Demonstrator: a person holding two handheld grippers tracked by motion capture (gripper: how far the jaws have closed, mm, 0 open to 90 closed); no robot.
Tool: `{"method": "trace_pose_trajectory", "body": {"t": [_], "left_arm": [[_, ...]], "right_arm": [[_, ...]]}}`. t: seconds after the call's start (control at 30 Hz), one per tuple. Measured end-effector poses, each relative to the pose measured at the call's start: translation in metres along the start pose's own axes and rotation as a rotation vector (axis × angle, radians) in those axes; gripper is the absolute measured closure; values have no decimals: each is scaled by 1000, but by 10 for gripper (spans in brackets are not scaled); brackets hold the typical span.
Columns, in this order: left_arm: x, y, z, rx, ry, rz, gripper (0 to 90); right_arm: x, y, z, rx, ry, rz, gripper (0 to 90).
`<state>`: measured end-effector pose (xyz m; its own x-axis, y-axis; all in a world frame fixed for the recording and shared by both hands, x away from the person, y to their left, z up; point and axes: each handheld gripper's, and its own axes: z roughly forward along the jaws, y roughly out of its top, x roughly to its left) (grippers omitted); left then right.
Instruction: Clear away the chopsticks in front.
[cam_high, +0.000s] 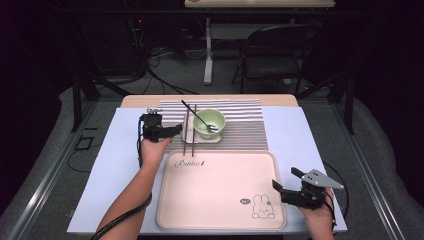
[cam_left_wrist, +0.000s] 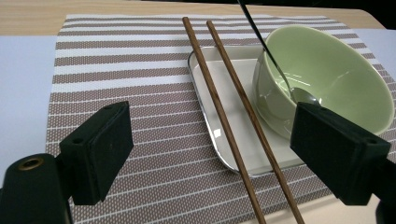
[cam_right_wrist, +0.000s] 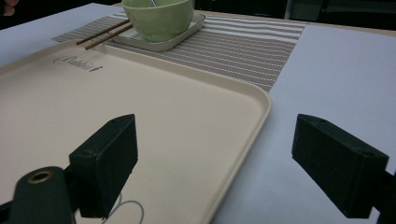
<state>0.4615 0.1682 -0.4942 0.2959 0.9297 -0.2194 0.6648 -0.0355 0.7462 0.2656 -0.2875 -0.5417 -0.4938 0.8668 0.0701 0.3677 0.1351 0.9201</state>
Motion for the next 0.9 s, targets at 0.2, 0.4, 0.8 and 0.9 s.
{"method": "trace_pose_trajectory", "body": {"t": [0.2, 0.4, 0.8, 0.9], "left_arm": [[-4, 8, 12, 20, 13, 4, 142], [-8, 14, 25, 39, 17, 1, 147], [-1, 15, 50, 76, -13, -68, 187], [1, 17, 53, 73, -22, -87, 200]], "right_arm": [[0, 0, -1, -1, 2, 3, 139], [-1, -1, -2, -6, -1, 8, 139], [-2, -2, -7, -13, -8, 18, 139], [-2, -3, -8, -11, -10, 16, 139]]}}
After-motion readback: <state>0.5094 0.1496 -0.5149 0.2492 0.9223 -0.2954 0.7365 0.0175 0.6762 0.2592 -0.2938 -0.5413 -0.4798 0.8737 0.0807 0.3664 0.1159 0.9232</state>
